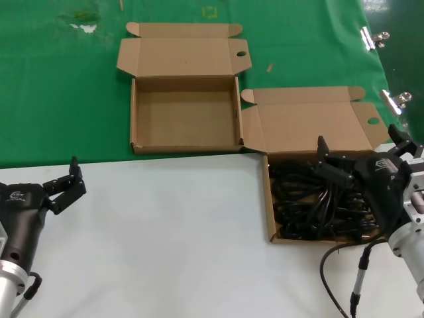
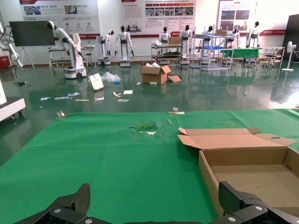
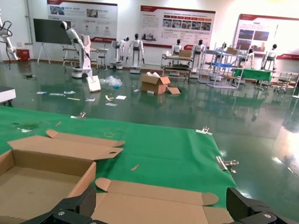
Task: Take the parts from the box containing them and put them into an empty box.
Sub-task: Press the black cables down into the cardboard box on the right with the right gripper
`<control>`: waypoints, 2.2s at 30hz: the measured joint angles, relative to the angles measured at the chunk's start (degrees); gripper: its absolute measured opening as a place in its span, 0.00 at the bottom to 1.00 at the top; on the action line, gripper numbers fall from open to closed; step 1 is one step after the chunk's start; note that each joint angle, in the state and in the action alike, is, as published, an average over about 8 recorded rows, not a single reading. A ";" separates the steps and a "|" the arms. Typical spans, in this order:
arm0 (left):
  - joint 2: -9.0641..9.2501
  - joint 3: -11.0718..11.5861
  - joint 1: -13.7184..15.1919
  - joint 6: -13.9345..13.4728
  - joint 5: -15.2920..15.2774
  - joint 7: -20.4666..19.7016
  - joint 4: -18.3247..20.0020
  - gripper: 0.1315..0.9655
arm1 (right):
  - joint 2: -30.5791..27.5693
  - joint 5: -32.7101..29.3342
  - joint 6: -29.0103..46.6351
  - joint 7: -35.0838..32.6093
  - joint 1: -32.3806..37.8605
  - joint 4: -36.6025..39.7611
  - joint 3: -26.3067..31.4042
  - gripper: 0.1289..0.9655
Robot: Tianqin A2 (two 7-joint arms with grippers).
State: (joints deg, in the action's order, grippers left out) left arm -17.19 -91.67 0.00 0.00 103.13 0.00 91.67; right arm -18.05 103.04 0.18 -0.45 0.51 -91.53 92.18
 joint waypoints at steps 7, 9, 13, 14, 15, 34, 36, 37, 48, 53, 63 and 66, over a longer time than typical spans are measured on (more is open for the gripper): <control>0.00 0.00 0.00 0.00 0.00 0.00 0.00 1.00 | 0.00 0.00 0.00 0.00 0.00 0.00 0.00 1.00; 0.00 0.00 0.00 0.00 0.00 0.00 0.00 1.00 | 0.00 0.00 0.00 0.00 0.00 0.00 0.00 1.00; 0.00 0.00 0.00 0.00 0.00 0.00 0.00 1.00 | 0.00 0.00 0.00 0.00 0.00 0.00 0.00 1.00; 0.00 0.00 0.00 0.00 0.00 0.00 0.00 1.00 | 0.00 0.00 0.00 0.00 0.00 0.00 0.00 1.00; 0.00 0.00 0.00 0.00 0.00 0.00 0.00 1.00 | 0.00 0.00 0.00 0.00 0.00 0.00 0.00 1.00; 0.00 0.00 0.00 0.00 0.00 0.00 0.00 0.95 | 0.00 0.00 0.00 0.00 0.00 0.00 0.00 1.00; 0.00 0.00 0.00 0.00 0.00 0.00 0.00 0.93 | 0.01 0.00 -0.01 0.00 0.00 0.00 0.00 1.00; 0.00 0.00 0.00 0.00 0.00 0.00 0.00 0.92 | 0.01 0.00 -0.04 0.00 -0.01 0.00 0.00 1.00; 0.00 0.00 0.00 0.00 -0.01 0.00 0.00 0.75 | -2.20 1.70 -3.05 0.03 0.29 -0.12 1.90 1.00; 0.00 0.00 0.00 0.00 -0.01 0.00 0.00 0.60 | -4.56 3.17 -4.60 -0.31 0.65 -0.41 2.91 1.00; 0.00 0.00 0.00 0.00 -0.01 -0.01 0.00 0.33 | -12.42 8.54 -6.93 -0.97 1.99 -1.38 6.46 1.00; 0.00 0.00 0.00 0.00 -0.01 -0.01 0.00 0.27 | -15.48 9.57 -5.98 -0.75 2.55 -1.99 7.86 1.00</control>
State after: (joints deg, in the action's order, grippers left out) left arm -17.19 -91.67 0.00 0.00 103.12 -0.01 91.67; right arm -33.53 112.61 -5.79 -1.20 3.06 -93.53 100.04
